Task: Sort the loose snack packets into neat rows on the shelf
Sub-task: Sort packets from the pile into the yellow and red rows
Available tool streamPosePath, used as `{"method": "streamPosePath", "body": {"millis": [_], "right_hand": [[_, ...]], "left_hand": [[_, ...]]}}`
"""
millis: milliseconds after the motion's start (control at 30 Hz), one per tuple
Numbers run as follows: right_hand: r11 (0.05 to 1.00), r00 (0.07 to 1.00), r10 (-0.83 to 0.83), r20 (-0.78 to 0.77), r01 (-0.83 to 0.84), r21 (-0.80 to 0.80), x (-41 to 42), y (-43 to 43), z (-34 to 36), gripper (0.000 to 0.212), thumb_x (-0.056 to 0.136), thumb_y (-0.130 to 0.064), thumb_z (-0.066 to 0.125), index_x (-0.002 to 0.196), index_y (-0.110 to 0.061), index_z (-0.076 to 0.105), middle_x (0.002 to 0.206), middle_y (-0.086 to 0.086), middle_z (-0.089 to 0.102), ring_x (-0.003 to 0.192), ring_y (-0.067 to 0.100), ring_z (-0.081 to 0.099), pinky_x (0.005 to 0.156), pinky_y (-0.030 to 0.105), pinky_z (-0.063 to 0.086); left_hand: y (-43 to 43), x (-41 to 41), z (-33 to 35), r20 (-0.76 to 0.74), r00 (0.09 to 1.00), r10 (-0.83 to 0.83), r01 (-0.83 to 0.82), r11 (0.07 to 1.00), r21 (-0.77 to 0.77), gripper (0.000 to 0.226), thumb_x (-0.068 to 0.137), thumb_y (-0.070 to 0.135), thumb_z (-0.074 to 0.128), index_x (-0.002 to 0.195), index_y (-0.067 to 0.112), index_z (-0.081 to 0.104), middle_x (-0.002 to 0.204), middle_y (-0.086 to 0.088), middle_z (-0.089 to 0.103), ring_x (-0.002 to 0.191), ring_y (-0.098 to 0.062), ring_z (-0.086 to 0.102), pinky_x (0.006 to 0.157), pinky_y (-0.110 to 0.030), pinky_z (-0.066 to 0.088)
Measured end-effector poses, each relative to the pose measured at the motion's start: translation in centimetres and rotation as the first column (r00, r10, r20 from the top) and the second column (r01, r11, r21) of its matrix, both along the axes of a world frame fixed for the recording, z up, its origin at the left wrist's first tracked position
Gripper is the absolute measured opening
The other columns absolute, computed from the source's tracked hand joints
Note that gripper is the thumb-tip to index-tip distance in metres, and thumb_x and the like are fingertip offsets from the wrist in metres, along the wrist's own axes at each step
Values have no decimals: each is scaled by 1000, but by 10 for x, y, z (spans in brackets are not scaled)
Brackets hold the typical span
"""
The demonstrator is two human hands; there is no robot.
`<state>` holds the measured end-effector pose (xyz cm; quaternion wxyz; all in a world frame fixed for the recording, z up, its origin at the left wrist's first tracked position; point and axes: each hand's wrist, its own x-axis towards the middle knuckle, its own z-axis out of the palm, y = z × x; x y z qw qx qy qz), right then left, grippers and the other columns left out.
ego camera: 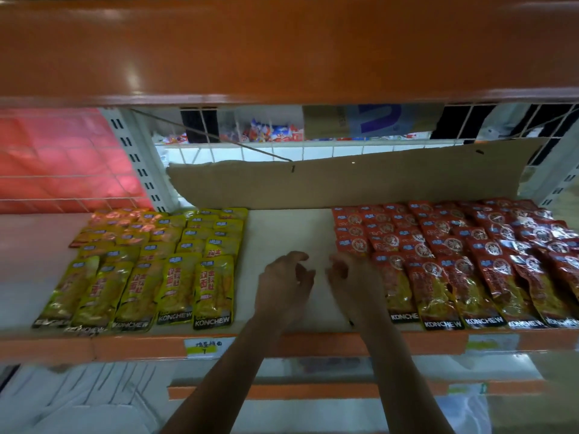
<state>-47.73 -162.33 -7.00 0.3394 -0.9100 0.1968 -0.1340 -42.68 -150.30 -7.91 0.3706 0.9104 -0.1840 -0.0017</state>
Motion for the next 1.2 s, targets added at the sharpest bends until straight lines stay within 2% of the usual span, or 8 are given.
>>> {"method": "streamPosePath", "body": {"millis": [133,233,367,467,600,800,1067,1200], "right_hand": [[992,991,125,42,-125,-13,19,59,2,26,90,-19,62,115,-13,66,111,2,69,99,17,64,84,24,45],[975,974,222,45,-222,-22,30,120,3,26,90,-17,60,114,-12,67,115,6,68,108,25,61,91,32,44],[938,934,347,87,-344,-46,41,218,5,25,91,-20,57,114,-16,68,113,7,69,108,29,61,87,34,45],[908,901,417,121,-417,-28,52,293,3,25,88,-15,61,111,-11,69,109,11,70,105,32,62,87,37,46],[877,871,476,120,-481,12,63,382,-1,23,88,-18,63,109,-10,68,107,12,69,104,32,60,84,35,43],[827,822,556,125,-562,22,84,477,-2,29,89,-16,61,117,-9,64,122,7,63,117,26,55,102,32,37],[757,760,641,106,-649,77,151,583,-8,31,92,-21,59,122,-16,60,131,0,58,124,19,50,105,28,34],[718,726,685,66,-687,109,201,639,-2,35,92,-22,59,126,-15,57,133,2,56,124,20,48,104,27,32]], "left_hand": [[62,4,2,244,969,39,-47,999,26,29,80,14,70,108,14,67,93,-6,69,80,-22,67,68,-31,54],[124,4,6,363,927,95,-143,984,108,30,71,11,74,100,14,68,87,-8,67,74,-30,65,55,-29,48],[222,2,10,452,874,180,-288,941,181,30,73,23,52,98,16,68,89,-3,67,83,-29,62,60,-31,50],[296,4,11,464,860,210,-320,932,171,40,70,25,47,102,13,68,94,-4,69,89,-29,61,71,-33,53],[387,6,11,473,841,262,-397,894,209,39,69,22,55,104,10,66,97,-7,69,92,-31,63,70,-36,56],[486,20,2,435,823,365,-494,838,232,47,70,14,77,114,4,64,110,-14,68,102,-36,62,76,-47,56],[594,77,-7,424,757,498,-626,738,250,53,81,26,71,129,9,55,126,-16,59,115,-37,54,87,-50,50],[649,120,-2,357,729,585,-679,684,266,57,88,32,62,140,14,44,139,-14,48,128,-34,42,100,-45,39]]}}
